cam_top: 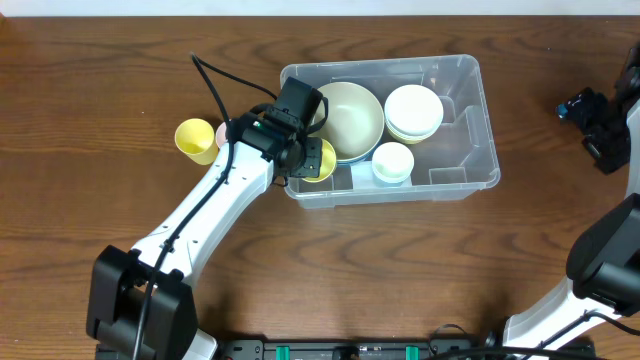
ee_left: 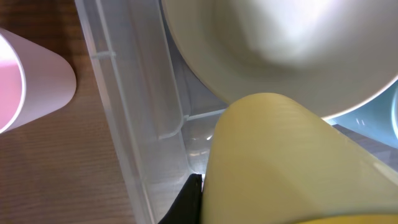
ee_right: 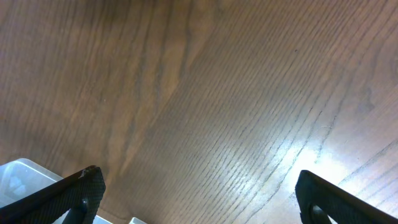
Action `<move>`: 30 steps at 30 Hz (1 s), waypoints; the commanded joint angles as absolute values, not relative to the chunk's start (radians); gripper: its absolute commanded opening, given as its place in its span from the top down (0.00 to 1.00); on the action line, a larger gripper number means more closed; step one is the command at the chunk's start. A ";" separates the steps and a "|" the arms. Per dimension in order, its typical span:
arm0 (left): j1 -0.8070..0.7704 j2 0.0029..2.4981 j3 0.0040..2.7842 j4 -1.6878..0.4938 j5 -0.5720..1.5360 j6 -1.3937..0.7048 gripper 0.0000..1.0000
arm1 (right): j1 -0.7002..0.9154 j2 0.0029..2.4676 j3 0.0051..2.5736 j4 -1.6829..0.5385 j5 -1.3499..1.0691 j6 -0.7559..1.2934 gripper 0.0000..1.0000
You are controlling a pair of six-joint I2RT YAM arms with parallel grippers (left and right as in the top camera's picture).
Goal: Pack container
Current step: 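Carry the yellow cup into the container's front-left corner and release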
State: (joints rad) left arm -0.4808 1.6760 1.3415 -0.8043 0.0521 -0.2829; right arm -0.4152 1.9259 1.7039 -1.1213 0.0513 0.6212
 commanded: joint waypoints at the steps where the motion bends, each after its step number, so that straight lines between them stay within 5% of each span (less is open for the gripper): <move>1: -0.482 1.704 1.360 -0.822 0.040 -0.266 0.94 | -0.424 1.917 1.700 -1.121 0.055 0.635 0.01; 30: -0.482 1.615 1.365 -0.913 0.040 -0.258 0.93 | -0.424 1.917 1.700 -1.121 0.055 0.635 0.01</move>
State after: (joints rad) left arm -0.4808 1.6337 1.3472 -0.9081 0.0517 -0.2790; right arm -0.4152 1.9259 1.7039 -1.1213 0.0513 0.6212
